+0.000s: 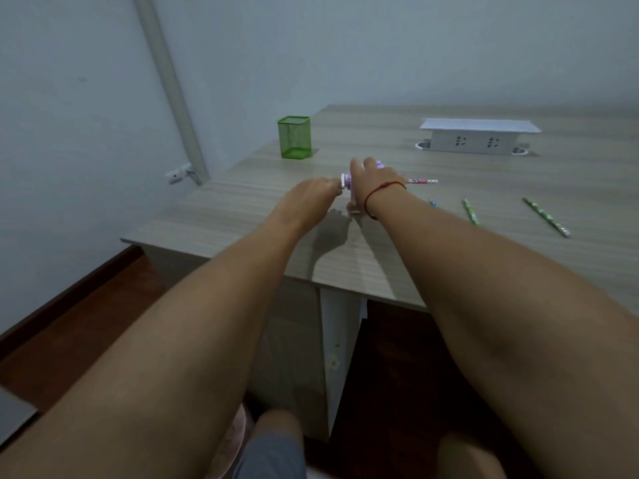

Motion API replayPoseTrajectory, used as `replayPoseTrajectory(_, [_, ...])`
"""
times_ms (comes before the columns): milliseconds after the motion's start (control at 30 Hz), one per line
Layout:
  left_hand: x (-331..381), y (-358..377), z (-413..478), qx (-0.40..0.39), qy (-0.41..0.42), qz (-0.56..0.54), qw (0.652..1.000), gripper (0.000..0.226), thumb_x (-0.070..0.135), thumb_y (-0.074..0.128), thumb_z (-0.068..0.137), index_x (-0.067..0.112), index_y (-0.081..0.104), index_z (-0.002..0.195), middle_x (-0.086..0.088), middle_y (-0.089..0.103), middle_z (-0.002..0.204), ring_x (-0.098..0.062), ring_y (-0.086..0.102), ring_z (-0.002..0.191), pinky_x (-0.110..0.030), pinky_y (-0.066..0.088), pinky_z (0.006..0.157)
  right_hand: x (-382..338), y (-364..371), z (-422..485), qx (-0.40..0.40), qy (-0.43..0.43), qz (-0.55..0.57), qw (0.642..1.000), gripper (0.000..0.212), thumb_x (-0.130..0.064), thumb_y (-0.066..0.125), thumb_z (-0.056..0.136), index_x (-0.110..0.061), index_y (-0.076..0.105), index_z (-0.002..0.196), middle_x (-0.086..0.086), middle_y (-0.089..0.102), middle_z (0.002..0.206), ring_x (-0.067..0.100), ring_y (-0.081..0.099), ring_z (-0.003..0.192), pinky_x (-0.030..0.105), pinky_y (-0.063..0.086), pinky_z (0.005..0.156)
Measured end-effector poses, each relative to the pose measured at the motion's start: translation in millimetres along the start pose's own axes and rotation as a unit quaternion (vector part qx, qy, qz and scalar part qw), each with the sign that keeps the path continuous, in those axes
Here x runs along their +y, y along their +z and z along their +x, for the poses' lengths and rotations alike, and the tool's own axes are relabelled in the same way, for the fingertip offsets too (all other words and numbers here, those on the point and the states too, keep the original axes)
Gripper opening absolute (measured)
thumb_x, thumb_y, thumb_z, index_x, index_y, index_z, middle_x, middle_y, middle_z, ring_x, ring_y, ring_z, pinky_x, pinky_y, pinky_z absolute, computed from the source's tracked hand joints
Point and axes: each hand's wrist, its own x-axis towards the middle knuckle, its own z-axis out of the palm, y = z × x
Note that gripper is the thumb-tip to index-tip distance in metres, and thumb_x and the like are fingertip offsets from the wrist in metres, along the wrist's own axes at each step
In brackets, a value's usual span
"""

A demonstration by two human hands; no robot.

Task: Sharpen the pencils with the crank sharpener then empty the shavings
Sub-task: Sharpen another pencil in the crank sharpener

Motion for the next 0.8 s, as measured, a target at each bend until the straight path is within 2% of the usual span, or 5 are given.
replayPoseTrajectory(167, [-3.3, 10.5, 0.1, -0.037, -0.025, 0.006, 0.999, 0.025, 0.005, 0.048, 0.094, 0.007, 0.060, 0.116, -0.022, 0.066, 0.107, -0.039, 0.063, 0.097, -0.043, 0.048, 0.077, 0.2, -3.4, -2.5, 0.010, 0.006, -0.008, 1.000, 0.075, -0.031, 0.073, 0.080, -0.014, 0.032, 0.141, 0.010, 0.037, 0.143, 0.034, 0.042, 0.131, 0.048, 0.041, 0.104])
replayPoseTrajectory(367, [3.7, 19.7, 0.8, -0.088, -0.079, -0.025, 0.993, 0.023, 0.013, 0.044, 0.097, 0.005, 0.063, 0.108, -0.019, 0.064, 0.106, -0.034, 0.062, 0.096, -0.037, 0.046, 0.080, 0.2, -1.5, 0.7, 0.007, -0.010, -0.011, 1.000, 0.078, -0.035, 0.072, 0.081, -0.012, 0.030, 0.142, 0.012, 0.037, 0.144, 0.036, 0.041, 0.132, 0.047, 0.043, 0.103])
replayPoseTrajectory(600, [-2.8, 28.3, 19.2, -0.153, -0.107, -0.069, 0.980, 0.025, 0.019, 0.050, 0.092, 0.007, 0.068, 0.105, -0.020, 0.066, 0.109, -0.035, 0.062, 0.099, -0.041, 0.050, 0.087, 9.7, 8.5, 2.2, 0.072, -0.047, -0.007, 0.996, 0.054, -0.031, 0.058, 0.087, -0.011, 0.038, 0.133, 0.011, 0.044, 0.136, 0.036, 0.047, 0.125, 0.045, 0.044, 0.098])
replayPoseTrajectory(700, [-11.5, 27.8, 33.2, -0.176, -0.099, -0.042, 0.978, 0.023, 0.020, 0.055, 0.089, 0.007, 0.067, 0.103, -0.017, 0.066, 0.106, -0.034, 0.062, 0.096, -0.038, 0.049, 0.083, 12.2, 8.6, 4.6, 0.074, -0.070, -0.019, 0.995, 0.062, -0.039, 0.063, 0.082, -0.013, 0.038, 0.132, 0.011, 0.046, 0.134, 0.033, 0.046, 0.125, 0.042, 0.043, 0.095])
replayPoseTrajectory(800, [-24.9, 28.4, 50.1, -0.173, -0.082, -0.012, 0.981, 0.029, 0.021, 0.051, 0.088, 0.013, 0.064, 0.112, -0.016, 0.065, 0.109, -0.034, 0.063, 0.099, -0.041, 0.050, 0.088, 11.2, 6.6, 5.6, 0.077, -0.070, -0.026, 0.994, 0.066, -0.042, 0.064, 0.079, -0.013, 0.038, 0.133, 0.010, 0.046, 0.132, 0.033, 0.052, 0.117, 0.043, 0.046, 0.092])
